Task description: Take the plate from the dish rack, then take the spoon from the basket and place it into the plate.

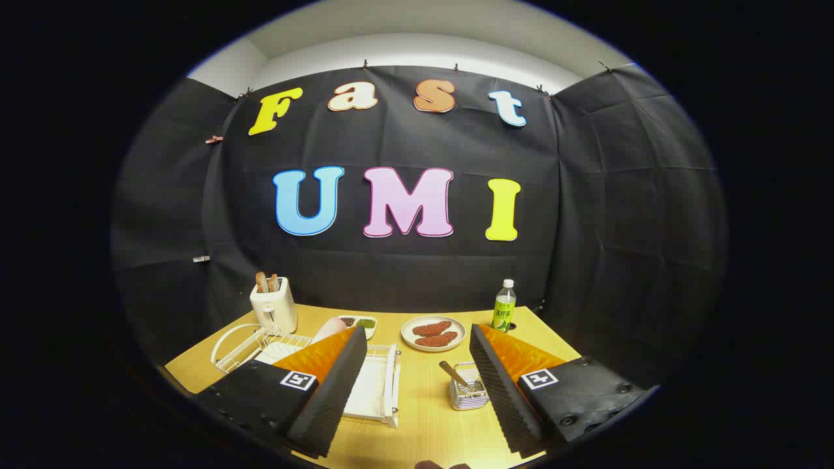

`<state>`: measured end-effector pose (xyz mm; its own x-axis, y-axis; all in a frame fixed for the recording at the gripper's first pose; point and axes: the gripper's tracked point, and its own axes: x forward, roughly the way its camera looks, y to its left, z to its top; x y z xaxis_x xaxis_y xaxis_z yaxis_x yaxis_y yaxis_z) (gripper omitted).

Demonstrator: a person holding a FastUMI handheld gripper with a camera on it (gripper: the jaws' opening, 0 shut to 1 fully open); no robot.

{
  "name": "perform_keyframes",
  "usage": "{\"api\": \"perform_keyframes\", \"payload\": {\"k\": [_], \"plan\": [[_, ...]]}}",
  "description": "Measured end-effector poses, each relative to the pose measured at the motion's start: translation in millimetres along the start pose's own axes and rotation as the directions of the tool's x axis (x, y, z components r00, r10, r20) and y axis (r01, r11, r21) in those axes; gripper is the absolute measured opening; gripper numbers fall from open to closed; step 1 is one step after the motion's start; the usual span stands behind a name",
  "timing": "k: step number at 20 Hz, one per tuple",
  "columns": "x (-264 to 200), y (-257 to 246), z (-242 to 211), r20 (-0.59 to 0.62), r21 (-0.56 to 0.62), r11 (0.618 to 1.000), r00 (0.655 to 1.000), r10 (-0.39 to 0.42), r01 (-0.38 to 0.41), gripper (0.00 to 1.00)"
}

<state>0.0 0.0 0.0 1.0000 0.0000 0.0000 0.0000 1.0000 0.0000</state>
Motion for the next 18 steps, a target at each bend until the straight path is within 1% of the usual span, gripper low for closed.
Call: {"api": "perform_keyframes", "payload": {"k": [12, 15, 18], "plan": [[-1, 41, 3, 0.001, -0.033, 0.997, 0.997, 0.075, -0.075, 0.98], [-4, 43, 4, 0.012, -0.060, 0.995, 0.997, 0.080, -0.079, 0.98], [-5, 44, -2, -0.002, -0.061, 0.995, 0.997, 0.080, -0.080, 0.98]]}}
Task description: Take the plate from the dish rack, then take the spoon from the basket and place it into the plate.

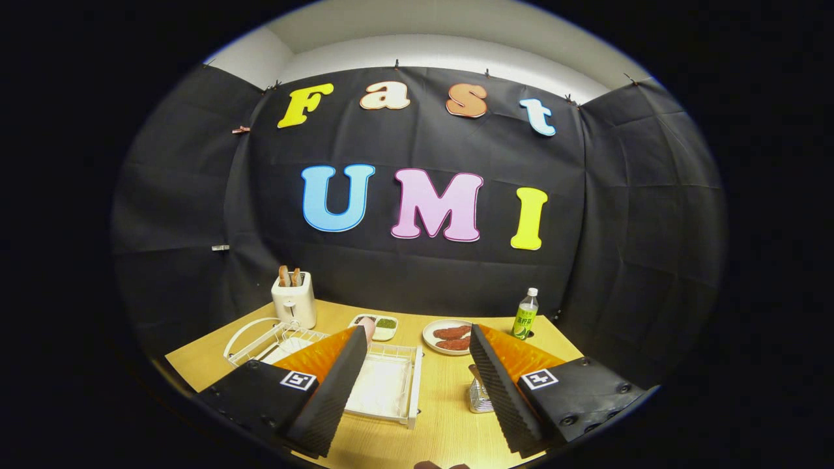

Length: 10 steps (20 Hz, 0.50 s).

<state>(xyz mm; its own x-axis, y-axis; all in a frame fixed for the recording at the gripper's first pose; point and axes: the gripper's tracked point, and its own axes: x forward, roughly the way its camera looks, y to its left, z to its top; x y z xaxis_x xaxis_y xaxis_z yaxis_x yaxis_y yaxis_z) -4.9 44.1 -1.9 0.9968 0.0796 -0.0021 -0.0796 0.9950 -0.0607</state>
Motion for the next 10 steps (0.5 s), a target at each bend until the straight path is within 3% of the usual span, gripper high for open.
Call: {"api": "perform_keyframes", "payload": {"k": [10], "plan": [[23, 7, 3, -0.052, 0.038, 0.999, 0.999, 0.007, -0.005, 0.98]]}}
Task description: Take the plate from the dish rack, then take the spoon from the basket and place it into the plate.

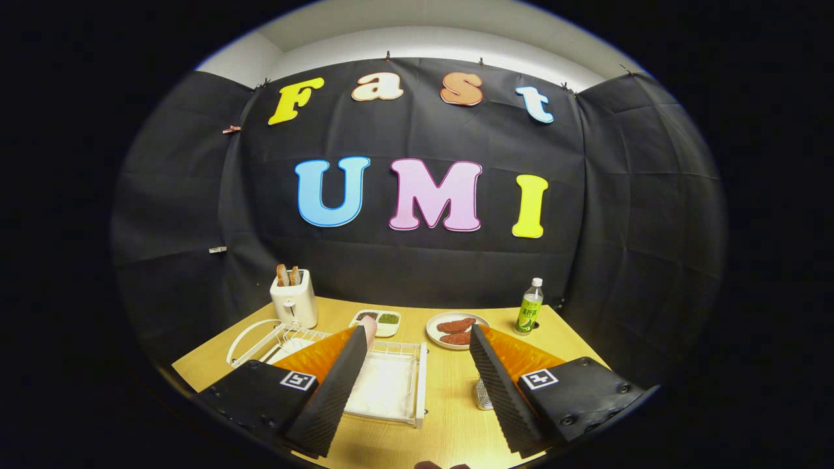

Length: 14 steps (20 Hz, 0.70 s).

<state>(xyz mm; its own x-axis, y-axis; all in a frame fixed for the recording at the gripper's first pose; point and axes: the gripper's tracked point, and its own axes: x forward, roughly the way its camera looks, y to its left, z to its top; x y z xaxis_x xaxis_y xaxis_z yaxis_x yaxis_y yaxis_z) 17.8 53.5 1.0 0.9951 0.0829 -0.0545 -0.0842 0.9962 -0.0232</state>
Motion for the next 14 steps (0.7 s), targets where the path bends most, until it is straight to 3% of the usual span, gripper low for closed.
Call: {"api": "perform_keyframes", "payload": {"k": [9, 14], "plan": [[55, 45, -3, -0.129, -0.040, 0.995, 0.988, 0.086, -0.092, 0.98], [104, 72, -22, -0.222, -0.050, 0.994, 0.971, 0.085, -0.099, 0.98]]}}
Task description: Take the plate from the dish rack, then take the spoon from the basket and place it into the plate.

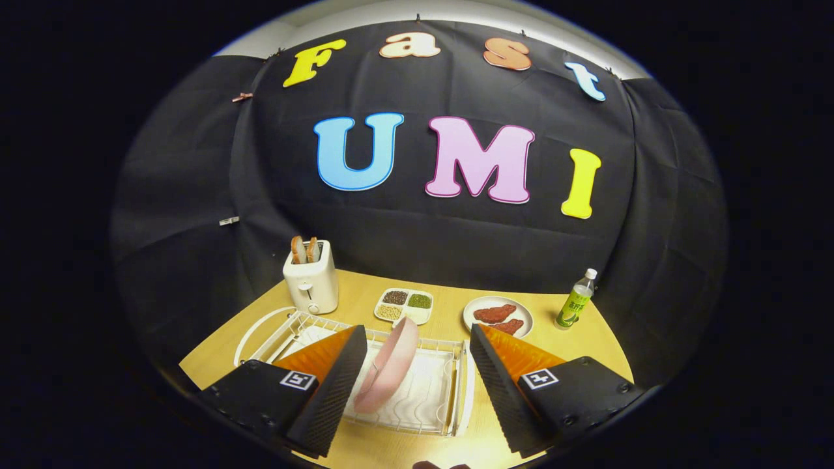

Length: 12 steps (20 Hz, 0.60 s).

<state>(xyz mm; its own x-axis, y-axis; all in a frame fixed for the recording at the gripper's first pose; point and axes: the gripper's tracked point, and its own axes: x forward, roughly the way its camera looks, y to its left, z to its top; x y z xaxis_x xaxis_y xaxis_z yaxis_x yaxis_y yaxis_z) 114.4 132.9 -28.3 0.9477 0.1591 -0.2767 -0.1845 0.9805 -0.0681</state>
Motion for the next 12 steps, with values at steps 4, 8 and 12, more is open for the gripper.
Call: {"api": "perform_keyframes", "payload": {"k": [4, 8, 12], "plan": [[46, 5, -30, -0.132, 0.008, 0.999, 0.991, -0.037, 0.038, 0.98], [75, -1, -67, -0.276, 0.052, 0.991, 0.956, -0.102, 0.121, 0.93], [92, 0, -95, -0.403, 0.147, 0.975, 0.910, -0.097, 0.169, 0.72]]}}
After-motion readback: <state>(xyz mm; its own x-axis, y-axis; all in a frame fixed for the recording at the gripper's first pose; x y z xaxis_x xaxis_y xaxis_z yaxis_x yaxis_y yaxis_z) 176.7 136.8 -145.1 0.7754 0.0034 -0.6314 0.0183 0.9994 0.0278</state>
